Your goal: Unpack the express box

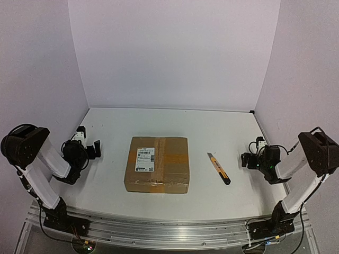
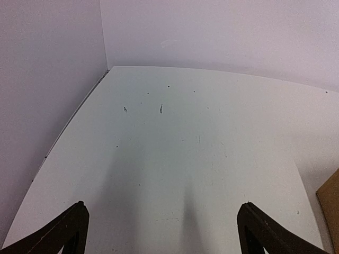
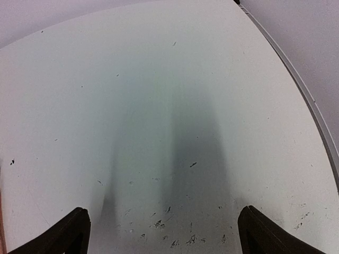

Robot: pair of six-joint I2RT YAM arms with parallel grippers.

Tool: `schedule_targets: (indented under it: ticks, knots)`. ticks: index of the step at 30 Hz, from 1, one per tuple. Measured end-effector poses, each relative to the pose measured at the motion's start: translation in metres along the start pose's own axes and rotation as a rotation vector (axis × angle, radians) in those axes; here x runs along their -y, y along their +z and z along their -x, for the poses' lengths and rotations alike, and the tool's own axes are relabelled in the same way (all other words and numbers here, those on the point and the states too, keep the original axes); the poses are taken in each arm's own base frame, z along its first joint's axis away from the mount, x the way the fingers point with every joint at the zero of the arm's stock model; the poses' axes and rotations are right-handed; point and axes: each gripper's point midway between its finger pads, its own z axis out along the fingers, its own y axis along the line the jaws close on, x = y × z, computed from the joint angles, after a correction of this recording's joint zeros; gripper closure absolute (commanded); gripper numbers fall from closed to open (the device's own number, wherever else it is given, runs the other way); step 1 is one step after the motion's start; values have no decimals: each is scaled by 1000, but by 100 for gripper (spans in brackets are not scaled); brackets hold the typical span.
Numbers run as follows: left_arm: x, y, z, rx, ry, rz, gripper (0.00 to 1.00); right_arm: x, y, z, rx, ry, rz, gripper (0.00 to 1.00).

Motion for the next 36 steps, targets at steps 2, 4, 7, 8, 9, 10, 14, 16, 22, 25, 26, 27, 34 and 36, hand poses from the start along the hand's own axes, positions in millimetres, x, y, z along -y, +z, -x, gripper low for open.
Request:
schedule_targets:
  ticks: [2, 4, 7, 8, 9, 10, 14, 16, 22, 25, 26, 27, 34, 36]
  knots:
    - [0, 0, 0, 0, 0, 0, 0, 0, 0, 0, 0, 0, -1, 2]
    - [0, 0, 0, 1, 0, 0, 0, 2, 0, -1, -7, 2, -11, 2]
    - [0, -1, 4, 14, 4, -2, 0, 9, -5, 6, -34, 17, -63, 2]
    - [2, -2, 7, 21, 10, -11, 0, 10, -9, 18, -22, 31, -74, 2]
    - [5, -4, 11, 20, 21, -30, 0, 9, -14, 34, -1, 44, -75, 2]
    - [10, -7, 18, 23, 40, -63, 0, 7, -20, 50, 25, 56, -68, 5]
    - [47, -20, 72, 84, 86, -264, 0, -19, -53, 118, 119, 119, 56, 16]
    - [69, -31, 108, 139, 95, -389, 0, -34, -66, 129, 100, 167, 130, 17]
    - [139, -80, 165, 271, 270, -812, 0, -93, -82, 63, -247, 106, 206, 10]
    - [171, -86, 161, 248, 399, -966, 0, -116, -91, 12, -454, -22, 192, 9]
    - [182, -88, 158, 243, 452, -1015, 0, -122, -94, -2, -516, -71, 185, 10]
    - [190, -90, 156, 245, 495, -1052, 0, -127, -96, -15, -574, -123, 175, 11]
    - [219, -116, 136, 292, 741, -1247, 1, -134, -105, -67, -785, -357, 113, 21]
    - [222, -121, 133, 297, 773, -1278, 0, -131, -102, -76, -813, -379, 92, 26]
